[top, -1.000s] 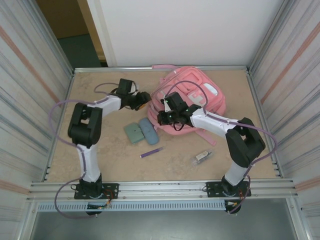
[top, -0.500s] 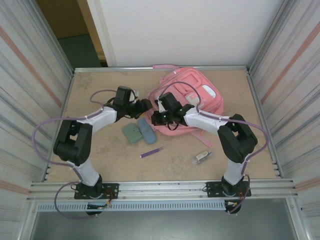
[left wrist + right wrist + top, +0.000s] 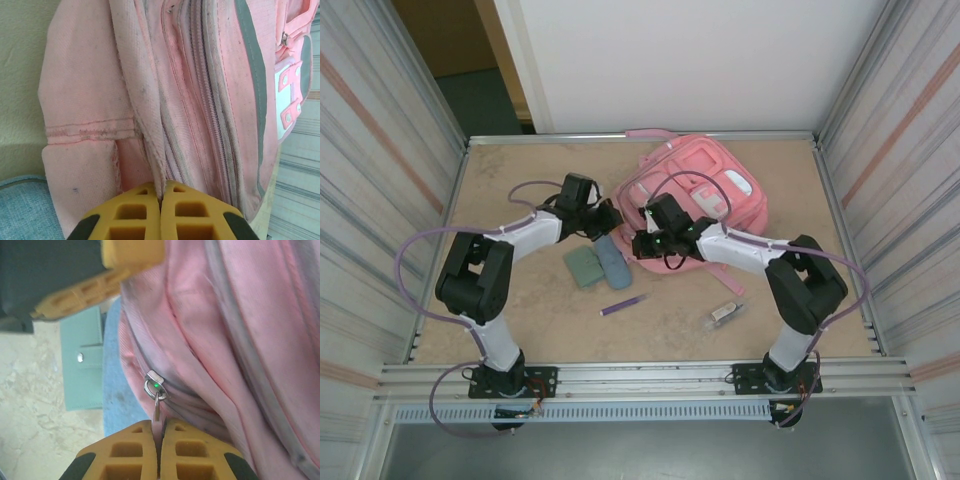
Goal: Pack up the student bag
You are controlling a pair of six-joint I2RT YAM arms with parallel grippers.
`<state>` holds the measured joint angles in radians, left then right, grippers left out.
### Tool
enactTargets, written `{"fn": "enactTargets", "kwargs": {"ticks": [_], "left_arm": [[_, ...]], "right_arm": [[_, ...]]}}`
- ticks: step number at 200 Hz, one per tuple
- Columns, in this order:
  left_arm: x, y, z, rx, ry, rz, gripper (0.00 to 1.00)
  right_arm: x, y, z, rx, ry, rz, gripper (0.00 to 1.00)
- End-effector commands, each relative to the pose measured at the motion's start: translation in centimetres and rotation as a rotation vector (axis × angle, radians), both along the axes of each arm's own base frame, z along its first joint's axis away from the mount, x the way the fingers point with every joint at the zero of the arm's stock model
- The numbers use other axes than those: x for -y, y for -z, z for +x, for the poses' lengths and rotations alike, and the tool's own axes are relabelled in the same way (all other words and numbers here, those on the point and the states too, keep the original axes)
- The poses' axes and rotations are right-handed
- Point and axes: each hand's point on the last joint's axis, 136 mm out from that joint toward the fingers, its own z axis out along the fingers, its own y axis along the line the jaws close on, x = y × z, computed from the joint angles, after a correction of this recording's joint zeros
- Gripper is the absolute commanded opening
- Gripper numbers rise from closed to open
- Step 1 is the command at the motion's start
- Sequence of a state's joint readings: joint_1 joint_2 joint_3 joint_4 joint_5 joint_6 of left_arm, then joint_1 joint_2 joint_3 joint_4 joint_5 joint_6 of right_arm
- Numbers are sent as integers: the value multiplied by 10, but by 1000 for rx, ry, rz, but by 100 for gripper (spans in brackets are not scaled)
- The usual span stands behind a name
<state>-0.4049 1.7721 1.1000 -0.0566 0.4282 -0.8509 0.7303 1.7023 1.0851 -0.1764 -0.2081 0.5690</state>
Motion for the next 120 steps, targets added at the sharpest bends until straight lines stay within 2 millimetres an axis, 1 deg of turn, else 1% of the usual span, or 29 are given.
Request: {"fn": "enactTargets", "kwargs": {"ticks": [1, 17, 30, 43, 61, 79, 91, 97, 99, 103, 111, 116, 120], "left_arm": [[-5, -19, 32, 85, -12, -25, 0], [-5, -14, 41, 82, 1, -29, 0], [-6, -9, 47, 65, 4, -33, 0], [-6, -5, 55, 40, 18, -57, 0], [-8, 0, 66, 20, 41, -51, 0], [-11, 5, 81, 6, 40, -41, 0], [-7, 3, 92, 19, 46, -54, 0], [-6, -3, 97, 39, 51, -56, 5], [-5, 6, 98, 24, 52, -52, 9], [-5, 9, 101, 25, 53, -50, 14], [-5, 11, 104, 22, 48, -47, 27], [-8, 12, 103, 2, 34, -46, 40], [-13, 14, 99, -23, 16, -46, 45]], "right_arm": [[32, 5, -14, 0, 29, -80, 0], [55, 17, -22, 3, 54, -138, 0], [74, 24, -24, 9, 91, -183, 0], [84, 27, -27, 10, 117, -193, 0], [84, 28, -29, 24, 115, -172, 0], [77, 26, -27, 33, 104, -166, 0], [68, 22, -22, 48, 99, -154, 0], [61, 19, -19, 58, 90, -135, 0], [58, 20, -18, 58, 88, -130, 0], [53, 18, -15, 61, 84, -117, 0], [42, 14, -9, 62, 78, -87, 0], [37, 12, -4, 60, 76, -72, 0], [32, 9, 0, 60, 75, -60, 0]]}}
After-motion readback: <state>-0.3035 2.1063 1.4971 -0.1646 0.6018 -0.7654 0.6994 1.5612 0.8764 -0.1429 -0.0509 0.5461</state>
